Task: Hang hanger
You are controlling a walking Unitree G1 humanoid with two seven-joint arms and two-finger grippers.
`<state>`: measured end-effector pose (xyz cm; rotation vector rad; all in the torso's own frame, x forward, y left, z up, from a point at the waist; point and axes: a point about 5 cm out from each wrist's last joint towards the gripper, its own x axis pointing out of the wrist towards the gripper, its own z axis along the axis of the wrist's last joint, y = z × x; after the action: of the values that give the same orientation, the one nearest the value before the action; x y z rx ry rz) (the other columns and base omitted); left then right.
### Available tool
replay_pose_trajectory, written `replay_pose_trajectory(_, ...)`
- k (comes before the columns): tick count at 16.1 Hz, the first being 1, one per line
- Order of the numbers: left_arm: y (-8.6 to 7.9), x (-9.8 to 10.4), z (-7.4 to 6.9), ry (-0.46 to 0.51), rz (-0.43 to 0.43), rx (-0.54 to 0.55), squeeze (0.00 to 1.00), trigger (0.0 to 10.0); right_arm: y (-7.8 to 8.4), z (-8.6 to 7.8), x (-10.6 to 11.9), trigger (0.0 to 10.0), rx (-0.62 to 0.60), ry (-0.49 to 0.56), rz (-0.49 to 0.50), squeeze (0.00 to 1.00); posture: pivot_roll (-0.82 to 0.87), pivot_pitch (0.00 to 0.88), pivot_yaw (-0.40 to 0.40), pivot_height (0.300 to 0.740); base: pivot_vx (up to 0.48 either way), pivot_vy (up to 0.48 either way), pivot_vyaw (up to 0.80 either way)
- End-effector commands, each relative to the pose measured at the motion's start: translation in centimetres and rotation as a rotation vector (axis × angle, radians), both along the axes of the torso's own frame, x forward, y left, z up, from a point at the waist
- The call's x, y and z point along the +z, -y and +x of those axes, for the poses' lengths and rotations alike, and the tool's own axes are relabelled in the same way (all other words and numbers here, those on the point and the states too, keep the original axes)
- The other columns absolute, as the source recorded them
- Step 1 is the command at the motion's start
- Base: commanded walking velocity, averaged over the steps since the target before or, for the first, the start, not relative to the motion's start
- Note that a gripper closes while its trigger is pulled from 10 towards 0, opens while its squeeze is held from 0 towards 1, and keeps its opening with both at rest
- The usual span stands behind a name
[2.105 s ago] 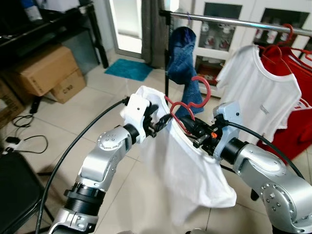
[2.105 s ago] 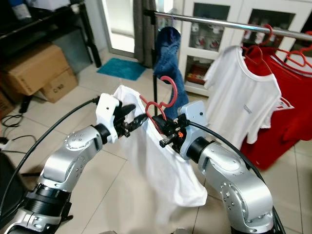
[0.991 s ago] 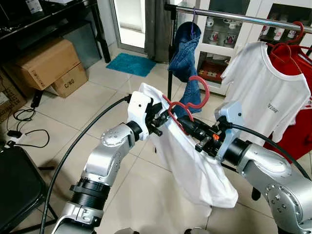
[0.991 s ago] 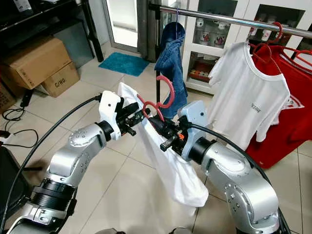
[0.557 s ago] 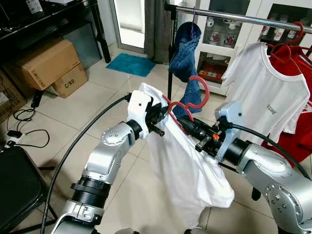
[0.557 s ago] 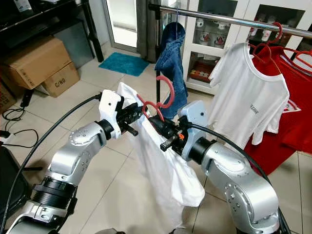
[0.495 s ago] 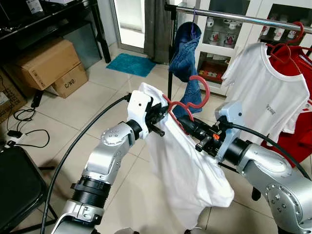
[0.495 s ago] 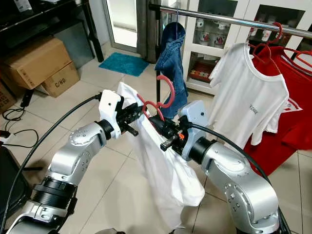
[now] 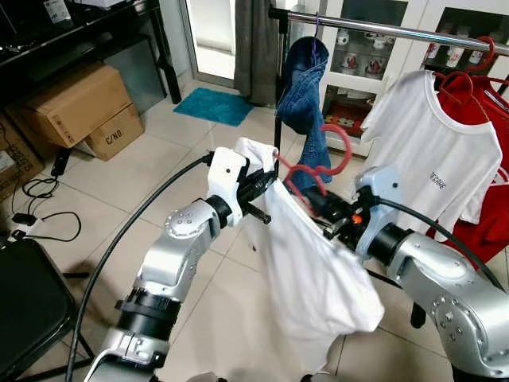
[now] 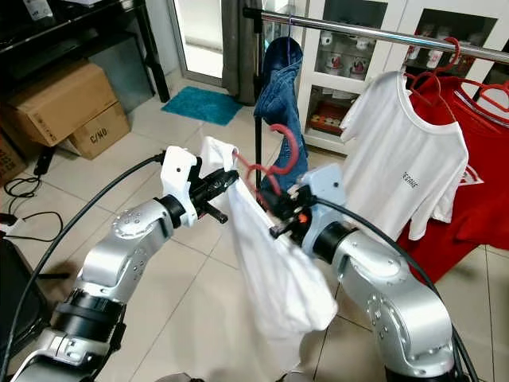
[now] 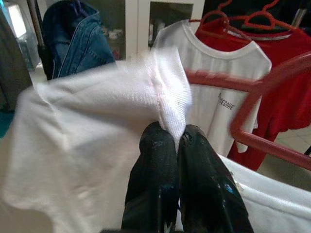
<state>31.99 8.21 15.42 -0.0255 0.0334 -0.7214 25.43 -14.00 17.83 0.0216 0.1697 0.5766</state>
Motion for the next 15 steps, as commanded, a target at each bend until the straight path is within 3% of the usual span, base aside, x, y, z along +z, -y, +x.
replay_pose_trajectory(1,-0.1,0.6,-0.2,0.02,-0.003,-0.009,0.0,0.0,0.9,0.4,-0.2,0.0,-0.064,0.0,-0.033,0.0,-0.13,0.017,0.055,0.74,0.0,0.0,0.0)
replay_pose_trajectory(4,-1.1,1.2,-0.4,0.046,-0.014,0.029,0.0,0.0,1.4,0.2,-0.8,0.0,-0.073,-0.02,-0.076,0.0,-0.13,0.019,0.059,0.74,0.0,0.0,0.0)
replay_pose_trajectory(6,-2.1,2.1,-0.1,0.082,-0.025,0.086,0.0,0.0,1.1,-0.5,-1.3,0.0,0.027,-0.026,-0.128,0.0,-0.13,0.022,0.061,0.74,0.0,0.0,0.0)
replay_pose_trajectory(8,-4.9,3.4,1.3,0.147,0.003,0.215,0.0,0.0,0.6,-1.9,-1.8,0.0,0.174,-0.042,-0.13,0.0,-0.12,0.027,0.06,0.74,0.0,0.0,0.0)
replay_pose_trajectory(10,-9.4,4.8,3.3,0.189,0.044,0.456,0.0,0.0,0.6,-3.0,-2.0,0.0,0.259,-0.061,-0.117,0.0,-0.12,0.032,0.061,0.74,0.0,0.0,0.0)
replay_pose_trajectory(13,-12.2,5.5,4.2,0.196,0.04,0.616,0.0,0.0,0.7,-3.3,-2.1,0.0,0.292,-0.065,-0.091,0.0,-0.12,0.031,0.065,0.74,0.0,0.0,0.0)
replay_pose_trajectory(15,-13.7,5.0,4.6,0.175,0.031,0.72,0.0,0.0,0.6,-3.5,-1.9,0.0,0.304,-0.06,-0.046,0.0,-0.12,0.031,0.067,0.74,0.0,0.0,0.0)
